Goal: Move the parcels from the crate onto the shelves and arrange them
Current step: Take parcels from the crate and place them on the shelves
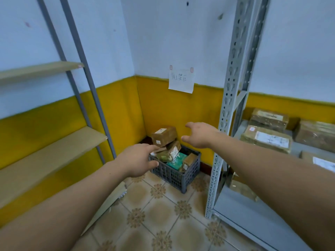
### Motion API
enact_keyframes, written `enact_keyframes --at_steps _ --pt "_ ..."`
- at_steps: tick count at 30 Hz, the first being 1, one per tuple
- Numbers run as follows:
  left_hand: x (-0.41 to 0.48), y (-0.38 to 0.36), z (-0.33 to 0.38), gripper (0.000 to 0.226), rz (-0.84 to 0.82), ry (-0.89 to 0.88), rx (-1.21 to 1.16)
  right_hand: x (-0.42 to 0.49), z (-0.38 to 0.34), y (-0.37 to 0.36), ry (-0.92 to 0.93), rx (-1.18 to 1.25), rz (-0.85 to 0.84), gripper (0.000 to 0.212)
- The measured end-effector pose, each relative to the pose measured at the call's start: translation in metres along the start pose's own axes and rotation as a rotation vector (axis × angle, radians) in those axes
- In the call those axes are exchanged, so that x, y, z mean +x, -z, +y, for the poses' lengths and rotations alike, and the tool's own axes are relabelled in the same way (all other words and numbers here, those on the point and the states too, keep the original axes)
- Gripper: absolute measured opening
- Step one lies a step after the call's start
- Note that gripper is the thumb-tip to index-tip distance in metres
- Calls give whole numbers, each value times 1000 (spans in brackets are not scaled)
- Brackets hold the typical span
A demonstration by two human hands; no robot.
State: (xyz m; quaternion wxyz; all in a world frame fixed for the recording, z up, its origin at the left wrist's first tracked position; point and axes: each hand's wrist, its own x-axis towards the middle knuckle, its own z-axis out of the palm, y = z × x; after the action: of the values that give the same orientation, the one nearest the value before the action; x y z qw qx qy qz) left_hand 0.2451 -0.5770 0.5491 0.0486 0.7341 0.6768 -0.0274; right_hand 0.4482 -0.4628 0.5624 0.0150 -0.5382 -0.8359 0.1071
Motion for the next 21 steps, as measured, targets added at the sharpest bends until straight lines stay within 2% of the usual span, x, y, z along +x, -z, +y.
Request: enact_keyframes --at_steps 6,21 --pt "46 -12 -41 60 -20 -4 -37 54 -10 -7 -15 -54 -16 73" --pt "235 -16 -210 61 -92 -93 -111 275 -71 -29 -121 -99 -90 70"
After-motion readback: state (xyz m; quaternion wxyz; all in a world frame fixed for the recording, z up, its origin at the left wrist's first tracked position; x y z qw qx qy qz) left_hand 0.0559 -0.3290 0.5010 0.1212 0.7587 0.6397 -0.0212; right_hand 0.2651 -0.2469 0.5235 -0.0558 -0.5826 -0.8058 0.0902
